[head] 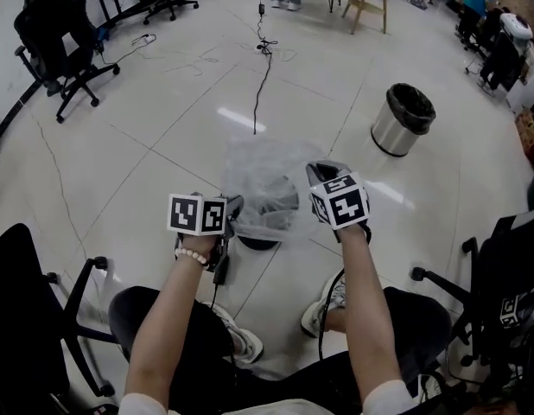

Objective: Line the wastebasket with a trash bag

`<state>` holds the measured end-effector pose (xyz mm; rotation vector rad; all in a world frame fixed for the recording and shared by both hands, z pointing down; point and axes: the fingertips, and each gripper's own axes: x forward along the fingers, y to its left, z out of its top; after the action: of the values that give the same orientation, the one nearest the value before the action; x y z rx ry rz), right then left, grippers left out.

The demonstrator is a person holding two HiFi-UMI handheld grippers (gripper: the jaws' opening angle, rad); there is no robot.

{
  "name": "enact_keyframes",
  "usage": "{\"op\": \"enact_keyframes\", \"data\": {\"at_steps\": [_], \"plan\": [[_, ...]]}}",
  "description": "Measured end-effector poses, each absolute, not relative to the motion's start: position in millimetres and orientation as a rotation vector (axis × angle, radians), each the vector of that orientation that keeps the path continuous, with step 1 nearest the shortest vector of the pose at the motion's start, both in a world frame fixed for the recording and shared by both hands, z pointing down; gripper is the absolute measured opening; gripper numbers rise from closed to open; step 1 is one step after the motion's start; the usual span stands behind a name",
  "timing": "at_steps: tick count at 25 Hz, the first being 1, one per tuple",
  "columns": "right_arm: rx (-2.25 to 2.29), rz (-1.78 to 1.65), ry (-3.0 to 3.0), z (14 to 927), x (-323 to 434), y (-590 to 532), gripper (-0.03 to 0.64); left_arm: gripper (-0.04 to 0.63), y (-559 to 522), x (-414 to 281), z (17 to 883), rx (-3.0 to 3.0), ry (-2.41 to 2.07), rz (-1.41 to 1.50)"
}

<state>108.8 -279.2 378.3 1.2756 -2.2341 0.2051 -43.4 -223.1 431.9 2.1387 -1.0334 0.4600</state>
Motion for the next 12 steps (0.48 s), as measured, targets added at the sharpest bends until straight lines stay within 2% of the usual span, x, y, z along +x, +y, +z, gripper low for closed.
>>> {"op": "enact_keyframes", "data": {"at_steps": [6, 12], "plan": [[1.191, 0.180, -2.171, 420, 85, -310, 0.002, 0.018, -227, -61, 485, 2.030, -0.981, 0.499], [0.942, 0.369, -2.107, 511, 47, -306, 0.002, 0.018, -234, -66, 516, 1.993, -0.930, 0.495]]}}
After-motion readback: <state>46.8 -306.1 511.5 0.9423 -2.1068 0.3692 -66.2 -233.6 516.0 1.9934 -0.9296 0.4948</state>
